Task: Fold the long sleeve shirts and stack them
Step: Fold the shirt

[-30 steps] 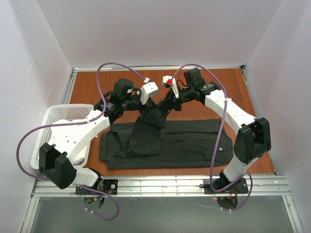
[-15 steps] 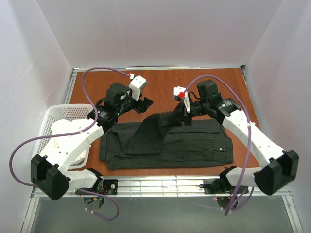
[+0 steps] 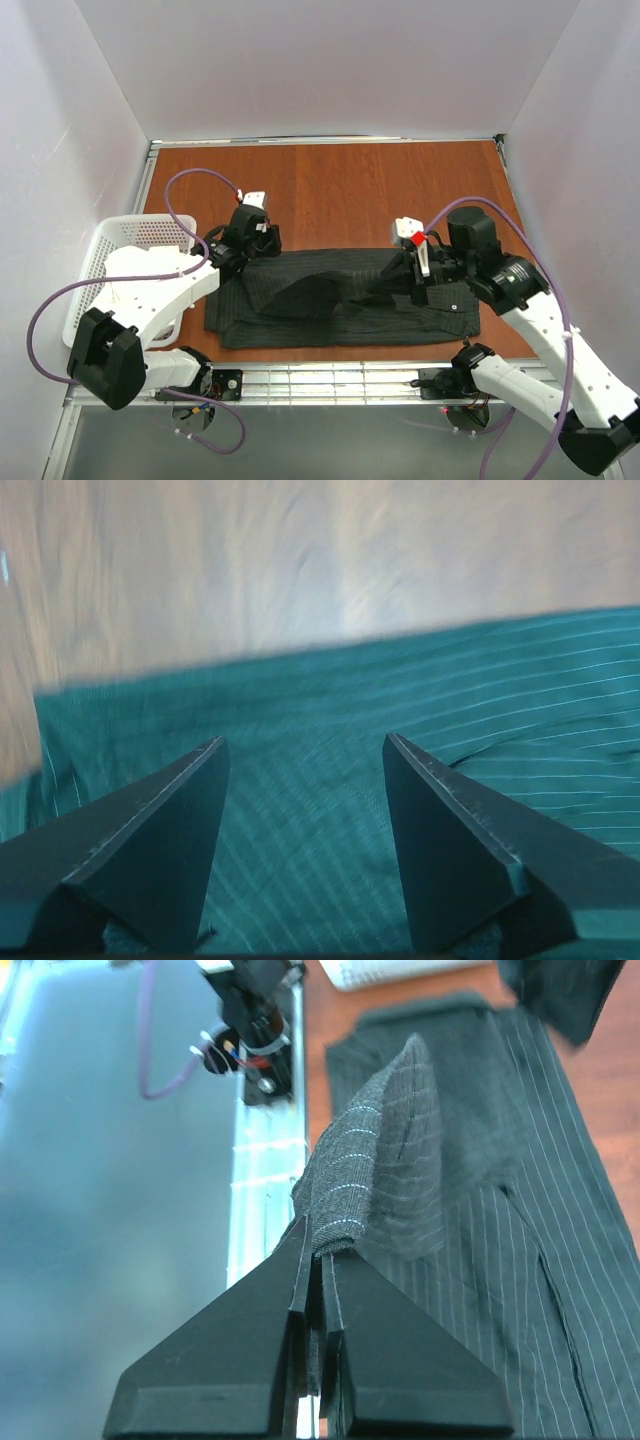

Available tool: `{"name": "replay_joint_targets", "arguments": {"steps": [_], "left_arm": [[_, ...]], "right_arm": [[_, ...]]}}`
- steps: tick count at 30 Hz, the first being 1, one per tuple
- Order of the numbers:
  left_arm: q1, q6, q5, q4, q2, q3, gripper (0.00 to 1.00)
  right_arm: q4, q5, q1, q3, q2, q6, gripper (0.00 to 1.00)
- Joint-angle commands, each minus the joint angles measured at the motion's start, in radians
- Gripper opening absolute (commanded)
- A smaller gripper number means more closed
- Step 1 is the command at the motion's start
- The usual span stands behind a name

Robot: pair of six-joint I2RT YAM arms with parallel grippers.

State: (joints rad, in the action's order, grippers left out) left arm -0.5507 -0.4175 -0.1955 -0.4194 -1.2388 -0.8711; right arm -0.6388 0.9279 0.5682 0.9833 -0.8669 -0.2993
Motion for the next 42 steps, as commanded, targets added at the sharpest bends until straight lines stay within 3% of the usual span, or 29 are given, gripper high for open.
{"name": "replay_joint_targets", "arguments": {"steps": [1,9,18,24,29,34,42], "left_arm": [[0.021,-0.128,-0.044,-0.09,-0.02,0.046,0.58],[0.119,-0.175,-0.041,-0.07,-0.102,0.115,0.56],[0.212,-0.178,0.008,-0.007,-0.33,0.04,0.55],[0.259,-0.191,0.03,0.048,-0.384,0.027,0.54],[0.261,-0.178,0.044,0.057,-0.403,-0.028,0.59],[0.261,-0.118,0.06,0.054,-0.324,-0.054,0.66],[0.261,0.034,0.1,0.091,-0.067,-0.002,0.7]], "right_arm": [[-0.005,0.074,0.006,0.018,0.08,0.066,0.01],[-0.093,0.075,0.007,0.002,0.106,0.049,0.01],[-0.15,0.13,0.009,-0.018,0.114,0.026,0.01],[-0.167,0.14,0.01,0.015,0.108,0.023,0.01],[-0.159,0.022,0.01,0.021,0.054,0.057,0.01],[-0.133,-0.306,0.007,0.04,-0.003,0.187,0.01],[-0.102,-0.788,-0.04,0.029,-0.108,0.35,0.01]]}}
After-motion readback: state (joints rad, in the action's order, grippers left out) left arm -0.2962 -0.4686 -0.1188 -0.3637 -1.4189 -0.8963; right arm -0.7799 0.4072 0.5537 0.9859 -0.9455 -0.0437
